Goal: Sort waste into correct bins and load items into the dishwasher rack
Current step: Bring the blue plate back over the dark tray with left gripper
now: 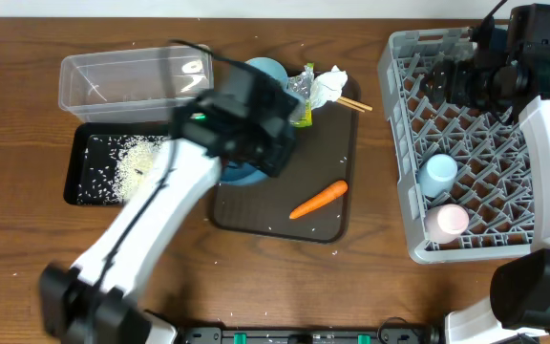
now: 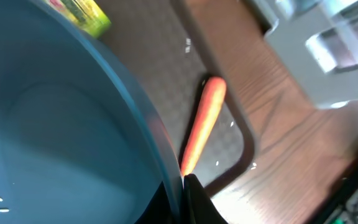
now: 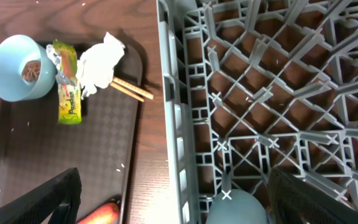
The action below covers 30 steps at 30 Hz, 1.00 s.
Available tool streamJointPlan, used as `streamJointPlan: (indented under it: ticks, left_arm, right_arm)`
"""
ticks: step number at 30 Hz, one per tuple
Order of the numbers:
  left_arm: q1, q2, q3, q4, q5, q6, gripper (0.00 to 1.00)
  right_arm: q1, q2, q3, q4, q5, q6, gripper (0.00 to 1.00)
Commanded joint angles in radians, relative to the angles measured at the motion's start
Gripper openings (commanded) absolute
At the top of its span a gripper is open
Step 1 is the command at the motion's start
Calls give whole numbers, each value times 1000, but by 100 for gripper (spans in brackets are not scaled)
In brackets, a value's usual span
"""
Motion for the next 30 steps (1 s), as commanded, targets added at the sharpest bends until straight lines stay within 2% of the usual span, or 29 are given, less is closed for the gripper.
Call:
streamJointPlan:
  ticks: [1, 6, 11, 15, 19, 27, 30]
  left_arm:
    - [-59, 98, 5, 17, -84, -37, 6]
    - [-123, 201, 5, 26, -241, -144, 6]
    - [-144, 199, 5, 35, -439, -313, 6]
    - [-144, 198, 5, 61, -537, -387, 6]
    - [-157, 198, 5, 68, -682, -439, 6]
    - [-248, 198, 5, 71, -1046, -457, 6]
    - [-271, 198, 5, 93, -1111, -463, 6]
  right_arm:
    - [-3, 7, 16, -2, -4, -13, 88]
    - [-3, 7, 16, -4, -4, -13, 88]
    - [-3, 7, 16, -4, -4, -13, 88]
    - [-3, 7, 16, -4, -4, -13, 89]
    - [-3, 7, 16, -5, -4, -13, 88]
    - [-3, 7, 16, -5, -4, -13, 89]
    - [-3, 7, 16, -5, -4, -13, 89]
